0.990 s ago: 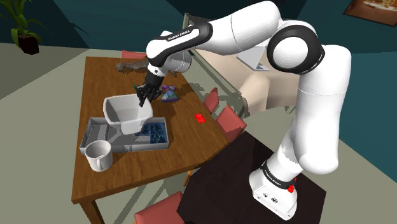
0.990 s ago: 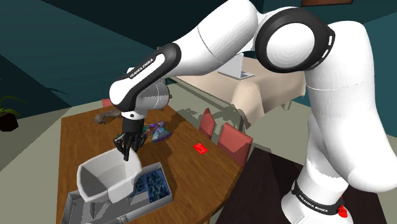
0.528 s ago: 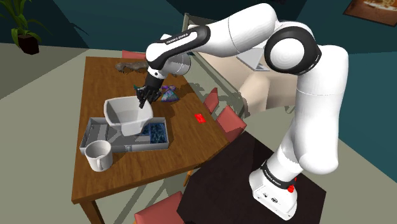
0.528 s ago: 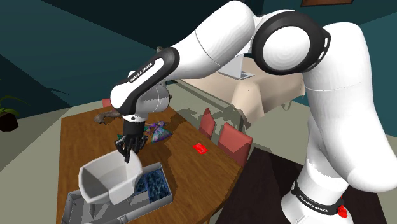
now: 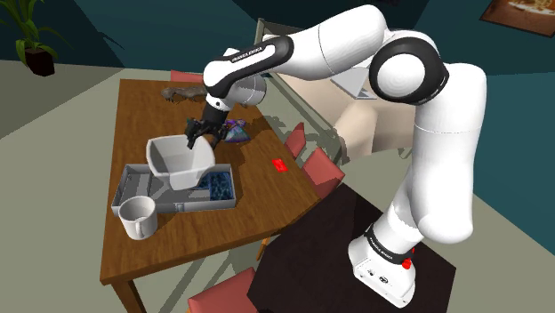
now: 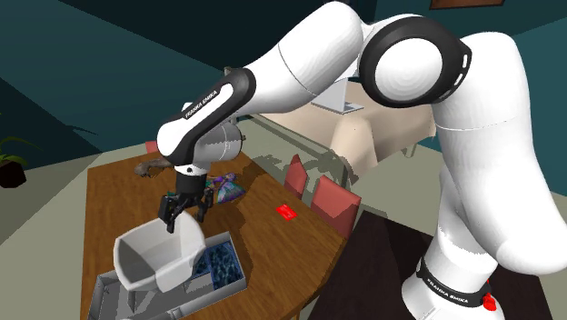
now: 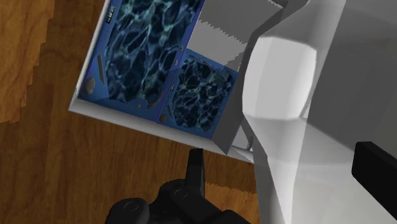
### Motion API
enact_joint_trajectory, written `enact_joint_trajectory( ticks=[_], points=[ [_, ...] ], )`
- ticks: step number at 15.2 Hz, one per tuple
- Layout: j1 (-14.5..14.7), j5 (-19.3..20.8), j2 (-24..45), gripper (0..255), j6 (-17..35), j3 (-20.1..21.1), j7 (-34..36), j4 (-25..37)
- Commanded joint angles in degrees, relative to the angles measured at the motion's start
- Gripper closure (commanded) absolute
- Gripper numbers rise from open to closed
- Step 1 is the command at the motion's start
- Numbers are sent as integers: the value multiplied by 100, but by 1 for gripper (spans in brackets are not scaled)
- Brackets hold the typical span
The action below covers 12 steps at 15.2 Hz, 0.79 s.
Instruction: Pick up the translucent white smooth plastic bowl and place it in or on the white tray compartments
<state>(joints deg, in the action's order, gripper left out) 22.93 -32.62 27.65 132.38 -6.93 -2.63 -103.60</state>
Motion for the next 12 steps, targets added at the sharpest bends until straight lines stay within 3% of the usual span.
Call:
enact_joint_trajectory(
  ticks=[1,5,12],
  points=[
    [-1,-4,-3,0,8,1,-7,-13],
    [-68,208,-457,0,-482,-143,115,6],
    [-68,209,-457,0,-481,-142,115,6]
  ],
)
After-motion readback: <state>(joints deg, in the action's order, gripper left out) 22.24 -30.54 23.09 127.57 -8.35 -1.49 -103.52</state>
